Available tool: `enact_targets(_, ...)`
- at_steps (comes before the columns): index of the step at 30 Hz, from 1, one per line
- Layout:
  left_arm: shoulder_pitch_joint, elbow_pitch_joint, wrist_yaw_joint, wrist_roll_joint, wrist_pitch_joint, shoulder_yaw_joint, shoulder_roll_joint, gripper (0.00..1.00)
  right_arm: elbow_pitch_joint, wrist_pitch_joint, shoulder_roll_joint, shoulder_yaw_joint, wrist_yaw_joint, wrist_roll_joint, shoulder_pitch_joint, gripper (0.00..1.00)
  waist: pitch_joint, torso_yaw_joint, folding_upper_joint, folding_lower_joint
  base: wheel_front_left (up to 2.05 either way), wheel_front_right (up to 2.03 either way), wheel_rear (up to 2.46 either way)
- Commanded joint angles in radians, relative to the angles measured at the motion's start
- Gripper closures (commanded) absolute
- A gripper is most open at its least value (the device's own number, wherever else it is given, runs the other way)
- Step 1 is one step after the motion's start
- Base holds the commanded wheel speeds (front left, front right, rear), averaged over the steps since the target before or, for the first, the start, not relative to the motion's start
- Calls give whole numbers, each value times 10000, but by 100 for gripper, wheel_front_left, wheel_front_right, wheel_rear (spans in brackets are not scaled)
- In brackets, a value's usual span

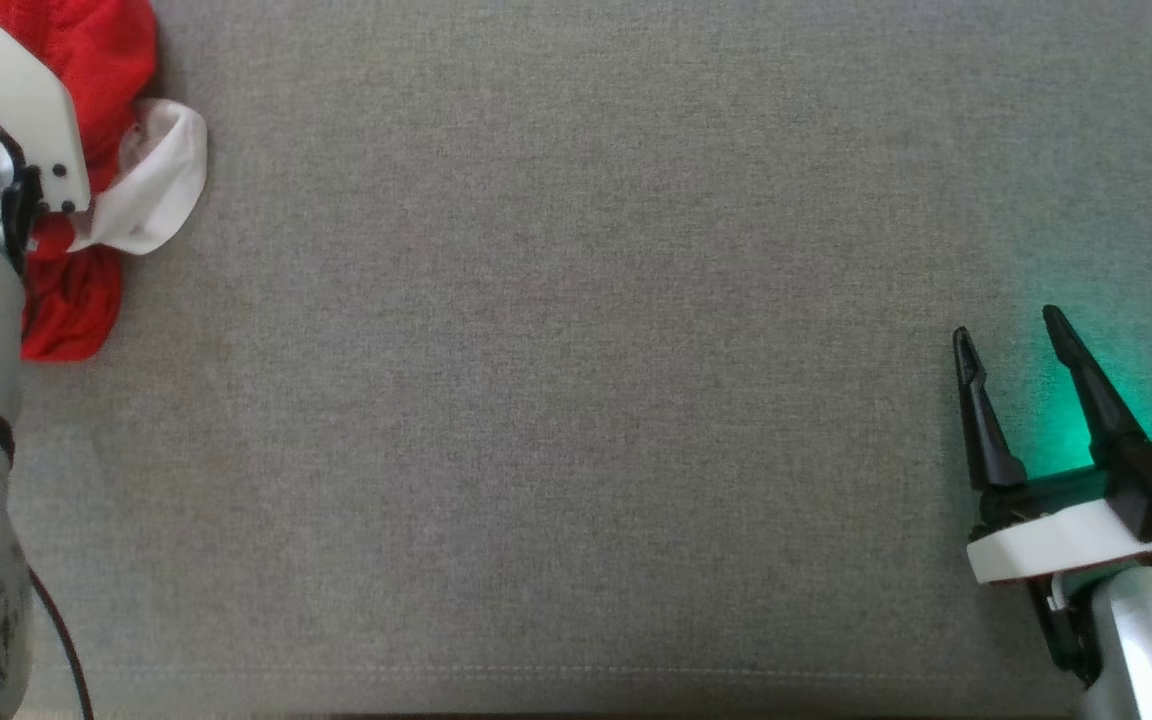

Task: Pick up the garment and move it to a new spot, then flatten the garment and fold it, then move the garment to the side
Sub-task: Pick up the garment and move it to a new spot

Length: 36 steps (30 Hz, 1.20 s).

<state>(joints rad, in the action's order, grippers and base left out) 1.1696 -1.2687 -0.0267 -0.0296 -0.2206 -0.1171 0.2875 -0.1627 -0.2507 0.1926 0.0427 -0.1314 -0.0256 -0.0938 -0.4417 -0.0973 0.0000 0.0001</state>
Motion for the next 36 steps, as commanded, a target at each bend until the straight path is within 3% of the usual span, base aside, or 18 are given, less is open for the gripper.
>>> enact_targets(1,314,174,-115,-74,-63,88,689,0,342,-111,129,116,7,-52,-26,0,-67,-5,0,-1,0,0,0)
enact_targets(2,275,131,-116,-48,-117,82,674,0,362,-111,129,87,7,-48,-30,0,-90,-14,0,-1,0,0,0)
enact_targets(3,235,100,-64,-49,-132,42,658,79,382,-111,119,56,7,-39,-31,0,-110,-29,0,-1,0,0,0)
enact_targets(4,223,93,-31,-28,-42,26,646,100,402,-111,99,21,7,-21,-30,0,-126,-51,0,-1,0,0,0)
enact_targets(10,628,678,84,152,1935,-39,512,100,322,-111,-61,-226,7,77,-4,0,319,-382,0,-1,0,0,0)
enact_targets(20,1433,1265,1109,597,3816,-180,174,100,-59,-111,-707,72,7,9,-116,0,2117,-267,0,-1,0,0,0)
enact_targets(25,1654,1780,1397,500,4292,-684,-71,100,29,-111,-988,349,7,106,-220,0,2900,327,0,-1,0,0,0)
enact_targets(31,1346,2298,1558,740,4430,-1338,-420,100,440,-111,-1196,910,7,157,-279,0,3576,1576,0,-1,0,0,0)
enact_targets(36,514,2989,1570,1365,4503,-2496,-964,100,728,-111,-1300,875,7,229,-134,0,3939,2502,0,-1,0,0,0)
